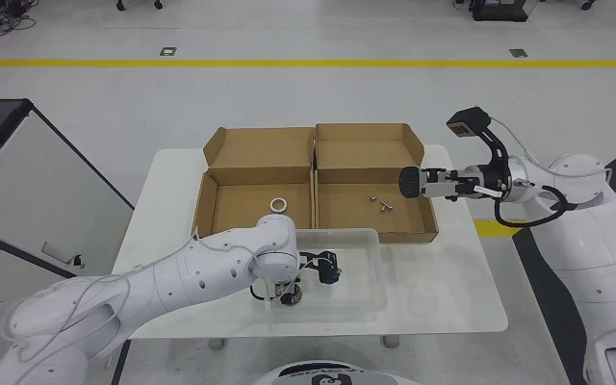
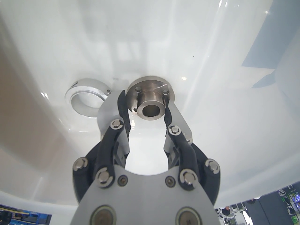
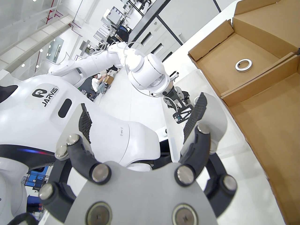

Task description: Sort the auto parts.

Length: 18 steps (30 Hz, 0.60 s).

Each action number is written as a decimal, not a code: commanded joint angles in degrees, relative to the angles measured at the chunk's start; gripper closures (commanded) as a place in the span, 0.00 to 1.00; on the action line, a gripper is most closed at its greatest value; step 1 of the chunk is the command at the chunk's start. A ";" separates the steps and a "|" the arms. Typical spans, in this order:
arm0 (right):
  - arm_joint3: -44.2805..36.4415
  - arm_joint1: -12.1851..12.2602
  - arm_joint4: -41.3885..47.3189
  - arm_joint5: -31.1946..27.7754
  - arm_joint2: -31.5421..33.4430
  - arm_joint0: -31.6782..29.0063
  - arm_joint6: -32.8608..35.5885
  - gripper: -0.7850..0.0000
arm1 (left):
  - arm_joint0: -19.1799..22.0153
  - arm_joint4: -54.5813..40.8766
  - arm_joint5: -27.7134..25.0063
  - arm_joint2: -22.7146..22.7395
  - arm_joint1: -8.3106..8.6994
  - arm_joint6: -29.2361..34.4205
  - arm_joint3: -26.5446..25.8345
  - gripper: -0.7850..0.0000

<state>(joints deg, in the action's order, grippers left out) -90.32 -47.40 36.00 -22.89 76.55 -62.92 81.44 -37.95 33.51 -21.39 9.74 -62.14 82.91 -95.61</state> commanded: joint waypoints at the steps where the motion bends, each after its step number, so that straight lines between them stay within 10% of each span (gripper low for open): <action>1: 0.00 0.00 0.00 0.00 0.00 0.00 0.00 0.00 | 0.19 0.05 0.11 0.00 -0.02 0.11 -0.15 0.55; 18: 0.00 0.00 0.00 0.00 0.00 0.00 0.00 0.00 | -0.28 0.39 -0.12 0.00 -0.08 -0.12 -0.39 0.59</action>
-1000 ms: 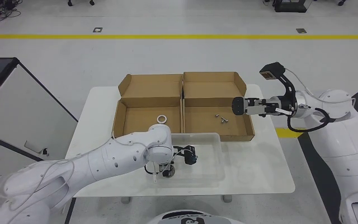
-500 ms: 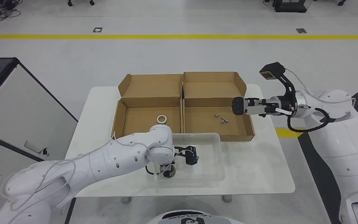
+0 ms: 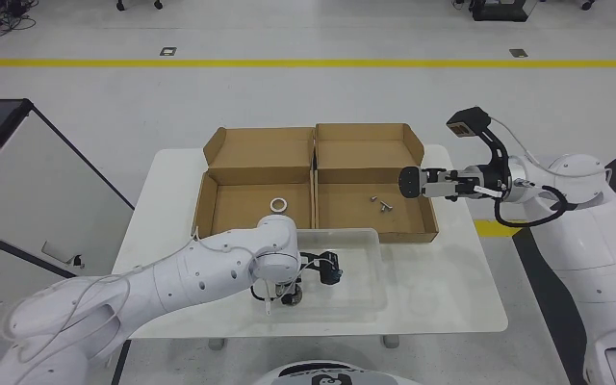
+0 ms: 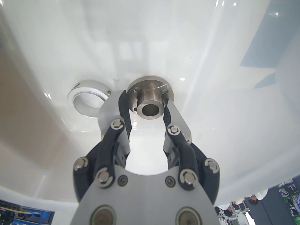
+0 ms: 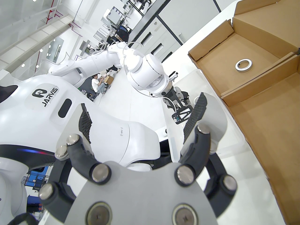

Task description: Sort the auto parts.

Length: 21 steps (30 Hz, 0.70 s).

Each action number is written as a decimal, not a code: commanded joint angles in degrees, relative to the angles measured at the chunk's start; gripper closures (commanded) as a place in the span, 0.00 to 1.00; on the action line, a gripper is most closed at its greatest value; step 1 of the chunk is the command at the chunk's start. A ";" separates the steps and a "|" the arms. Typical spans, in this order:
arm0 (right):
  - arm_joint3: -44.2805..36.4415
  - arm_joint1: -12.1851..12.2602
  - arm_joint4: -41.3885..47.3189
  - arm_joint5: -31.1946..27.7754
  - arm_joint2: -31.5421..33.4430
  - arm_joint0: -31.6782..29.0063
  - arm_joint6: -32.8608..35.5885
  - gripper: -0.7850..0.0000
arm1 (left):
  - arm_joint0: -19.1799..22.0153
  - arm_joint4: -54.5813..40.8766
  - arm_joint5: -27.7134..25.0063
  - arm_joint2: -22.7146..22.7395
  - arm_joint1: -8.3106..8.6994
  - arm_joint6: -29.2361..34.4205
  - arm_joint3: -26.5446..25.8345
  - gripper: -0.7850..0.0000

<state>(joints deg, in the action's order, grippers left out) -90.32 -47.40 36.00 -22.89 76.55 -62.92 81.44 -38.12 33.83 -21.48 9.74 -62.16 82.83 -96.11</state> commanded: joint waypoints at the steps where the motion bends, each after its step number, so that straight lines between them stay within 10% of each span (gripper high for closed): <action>1: 0.00 0.00 0.00 0.00 0.00 0.00 0.00 0.00 | -0.17 0.16 -0.07 0.00 -0.13 -0.07 0.17 0.61; 4: 0.00 0.00 0.00 0.00 0.00 0.00 0.00 0.00 | 0.02 0.28 -0.12 0.00 -0.31 -0.12 0.45 1.00; 21: 0.00 0.00 0.00 0.00 0.00 0.00 0.00 0.00 | 4.55 -4.99 -0.72 0.00 1.01 -0.73 -3.03 1.00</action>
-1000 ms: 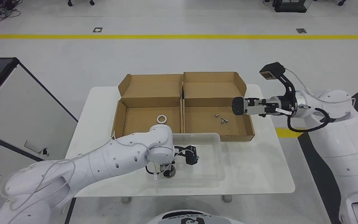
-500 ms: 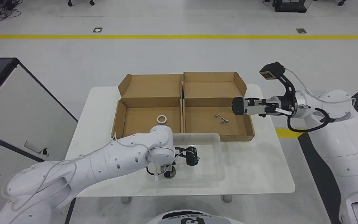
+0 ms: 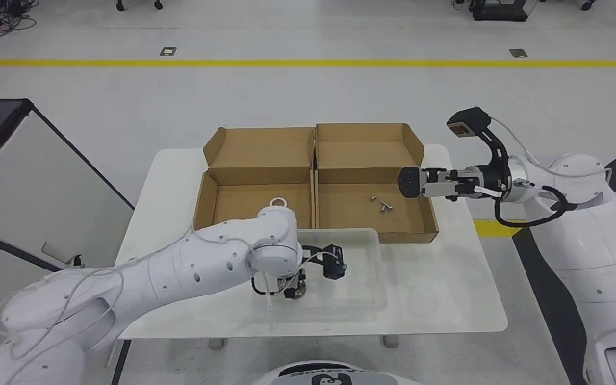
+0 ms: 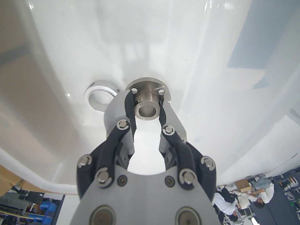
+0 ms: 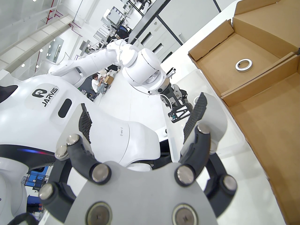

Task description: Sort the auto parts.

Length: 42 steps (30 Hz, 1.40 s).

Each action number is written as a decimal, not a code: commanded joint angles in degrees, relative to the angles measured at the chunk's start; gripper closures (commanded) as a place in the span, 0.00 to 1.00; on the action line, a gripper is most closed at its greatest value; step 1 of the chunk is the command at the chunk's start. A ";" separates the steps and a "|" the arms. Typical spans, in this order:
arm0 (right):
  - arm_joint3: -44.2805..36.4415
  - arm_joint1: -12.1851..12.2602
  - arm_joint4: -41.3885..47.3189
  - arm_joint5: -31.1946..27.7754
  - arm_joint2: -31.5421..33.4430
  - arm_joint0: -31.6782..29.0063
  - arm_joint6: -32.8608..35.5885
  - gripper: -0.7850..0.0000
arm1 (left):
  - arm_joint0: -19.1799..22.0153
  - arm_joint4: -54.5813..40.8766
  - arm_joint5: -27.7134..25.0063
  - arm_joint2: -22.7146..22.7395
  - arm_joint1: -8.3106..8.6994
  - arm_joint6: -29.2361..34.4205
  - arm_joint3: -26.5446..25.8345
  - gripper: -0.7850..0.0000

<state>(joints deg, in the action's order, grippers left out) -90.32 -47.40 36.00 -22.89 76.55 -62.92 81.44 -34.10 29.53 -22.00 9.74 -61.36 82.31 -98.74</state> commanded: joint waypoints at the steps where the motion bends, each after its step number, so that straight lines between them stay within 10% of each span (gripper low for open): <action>1: 0.00 0.00 0.00 0.00 0.00 0.00 0.00 0.00 | 1.22 -1.34 -0.32 0.00 0.42 -0.34 -0.90 1.00; 28: 0.00 0.00 0.00 0.00 0.00 0.00 0.00 0.00 | 17.15 -20.72 -5.90 13.13 13.70 -5.91 -11.43 1.00; 42: 0.00 0.00 0.00 0.00 0.00 0.00 0.00 0.00 | 11.31 -29.11 -17.82 26.88 23.62 -17.84 -11.85 1.00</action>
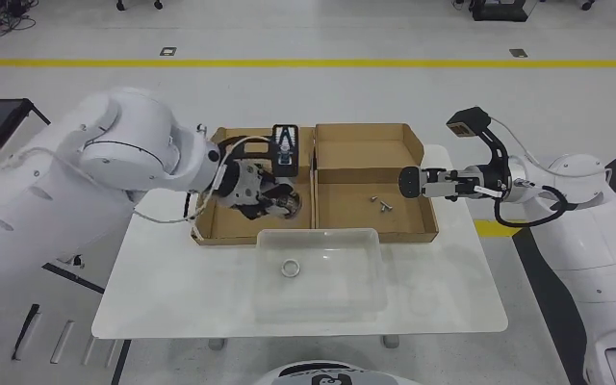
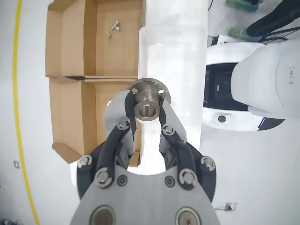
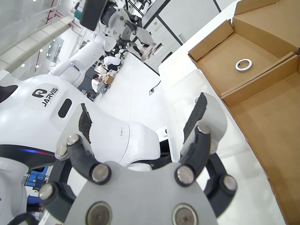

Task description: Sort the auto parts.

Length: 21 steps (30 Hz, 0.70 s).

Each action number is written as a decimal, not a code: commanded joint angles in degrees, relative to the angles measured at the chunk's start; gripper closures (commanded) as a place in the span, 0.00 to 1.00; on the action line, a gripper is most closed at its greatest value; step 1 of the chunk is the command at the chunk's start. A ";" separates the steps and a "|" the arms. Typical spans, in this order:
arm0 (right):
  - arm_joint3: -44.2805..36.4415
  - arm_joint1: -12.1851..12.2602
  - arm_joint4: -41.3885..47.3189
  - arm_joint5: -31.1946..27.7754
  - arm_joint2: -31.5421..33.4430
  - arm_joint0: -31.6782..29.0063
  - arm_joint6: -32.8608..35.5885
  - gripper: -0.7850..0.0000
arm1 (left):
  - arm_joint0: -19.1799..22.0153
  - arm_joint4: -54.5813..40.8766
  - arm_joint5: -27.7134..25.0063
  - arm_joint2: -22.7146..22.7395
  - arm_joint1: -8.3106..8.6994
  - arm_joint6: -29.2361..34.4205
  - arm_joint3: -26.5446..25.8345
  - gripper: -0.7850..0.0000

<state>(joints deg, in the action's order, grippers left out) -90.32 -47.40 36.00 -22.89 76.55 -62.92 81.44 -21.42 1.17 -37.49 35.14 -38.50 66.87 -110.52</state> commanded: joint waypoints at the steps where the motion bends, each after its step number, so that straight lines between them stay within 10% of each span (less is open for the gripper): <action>1: 0.00 0.00 0.00 0.00 0.00 0.00 0.00 0.00 | -2.49 -1.26 -4.18 2.65 1.39 -4.26 -0.02 1.00; 7: 0.00 0.00 0.00 0.00 0.00 0.00 0.00 0.00 | -9.21 -2.96 -19.89 10.27 4.31 -19.97 1.53 1.00; 21: 0.00 0.00 0.00 0.00 0.00 0.00 0.00 0.00 | -16.52 2.77 -20.51 18.18 5.69 -32.21 -3.80 1.00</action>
<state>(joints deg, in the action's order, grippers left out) -90.32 -47.40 36.00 -22.89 76.55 -62.92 81.44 -37.95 3.98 -58.00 53.35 -32.82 34.59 -114.36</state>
